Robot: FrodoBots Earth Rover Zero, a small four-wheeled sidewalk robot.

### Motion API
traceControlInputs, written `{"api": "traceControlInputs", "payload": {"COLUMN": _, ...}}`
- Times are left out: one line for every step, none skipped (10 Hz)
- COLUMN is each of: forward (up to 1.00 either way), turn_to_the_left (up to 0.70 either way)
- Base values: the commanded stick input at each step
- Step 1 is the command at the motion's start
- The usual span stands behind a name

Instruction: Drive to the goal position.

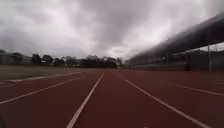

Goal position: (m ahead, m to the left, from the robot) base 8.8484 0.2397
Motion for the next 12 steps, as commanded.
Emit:
{"api": "traceControlInputs", "payload": {"forward": 0.70, "turn_to_the_left": 0.00}}
{"api": "traceControlInputs", "payload": {"forward": 0.70, "turn_to_the_left": 0.00}}
{"api": "traceControlInputs", "payload": {"forward": 0.70, "turn_to_the_left": 0.00}}
{"api": "traceControlInputs", "payload": {"forward": 0.70, "turn_to_the_left": 0.00}}
{"api": "traceControlInputs", "payload": {"forward": 0.70, "turn_to_the_left": 0.00}}
{"api": "traceControlInputs", "payload": {"forward": 0.70, "turn_to_the_left": 0.00}}
{"api": "traceControlInputs", "payload": {"forward": 0.70, "turn_to_the_left": 0.00}}
{"api": "traceControlInputs", "payload": {"forward": 0.70, "turn_to_the_left": 0.00}}
{"api": "traceControlInputs", "payload": {"forward": 0.70, "turn_to_the_left": 0.00}}
{"api": "traceControlInputs", "payload": {"forward": 0.70, "turn_to_the_left": 0.00}}
{"api": "traceControlInputs", "payload": {"forward": 0.70, "turn_to_the_left": 0.00}}
{"api": "traceControlInputs", "payload": {"forward": 0.70, "turn_to_the_left": 0.00}}
